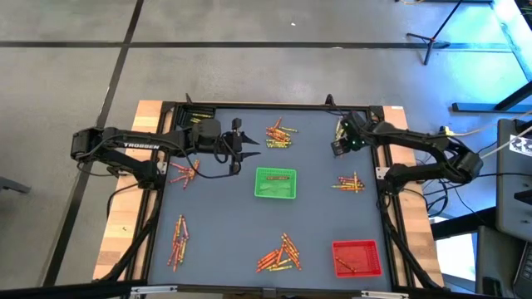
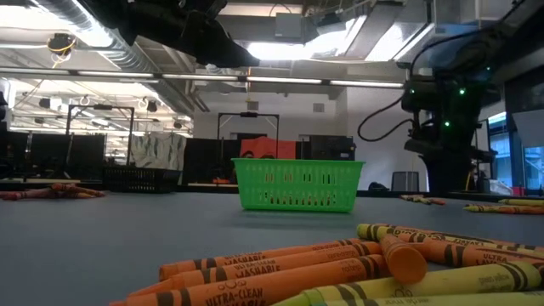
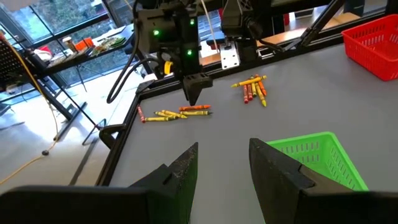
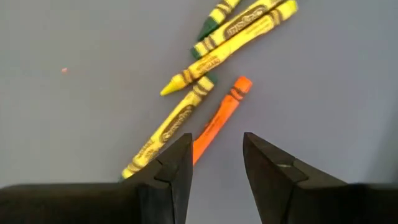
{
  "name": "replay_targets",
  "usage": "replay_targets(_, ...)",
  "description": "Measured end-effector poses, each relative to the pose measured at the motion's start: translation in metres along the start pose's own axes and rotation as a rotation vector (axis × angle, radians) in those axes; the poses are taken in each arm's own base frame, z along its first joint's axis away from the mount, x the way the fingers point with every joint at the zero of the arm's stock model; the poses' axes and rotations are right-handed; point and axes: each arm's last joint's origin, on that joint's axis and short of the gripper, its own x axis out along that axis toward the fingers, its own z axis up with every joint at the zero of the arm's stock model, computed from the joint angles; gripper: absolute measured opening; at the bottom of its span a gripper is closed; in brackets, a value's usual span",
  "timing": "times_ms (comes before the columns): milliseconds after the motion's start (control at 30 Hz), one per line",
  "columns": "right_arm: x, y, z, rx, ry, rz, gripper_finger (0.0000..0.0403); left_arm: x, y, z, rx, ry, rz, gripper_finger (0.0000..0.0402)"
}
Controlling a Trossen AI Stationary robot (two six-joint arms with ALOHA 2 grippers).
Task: Sort crayons
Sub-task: Put the orange crayon into the red bin
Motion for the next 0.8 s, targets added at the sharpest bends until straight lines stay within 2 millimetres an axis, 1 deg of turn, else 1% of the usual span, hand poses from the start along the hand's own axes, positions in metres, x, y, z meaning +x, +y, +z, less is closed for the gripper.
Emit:
replay_targets(400, 0.011, -0.002, -0.008, 0.007, -0.045, 0.024, 0.0138, 0.0, 0.0, 0.001, 0.0, -0.006, 0.002, 0.0127)
replay_targets(700, 0.027, -0.001, -0.008, -0.022, 0.014, -0.031, 0.0137, 0.0, 0.0, 0.001, 0.0, -0.007, 0.002, 0.0127)
replay_targets(800, 0.026, -0.001, -0.008, -0.025, 0.016, -0.044, 0.0125, 0.0, 0.0, 0.001, 0.0, -0.006, 0.003, 0.0127)
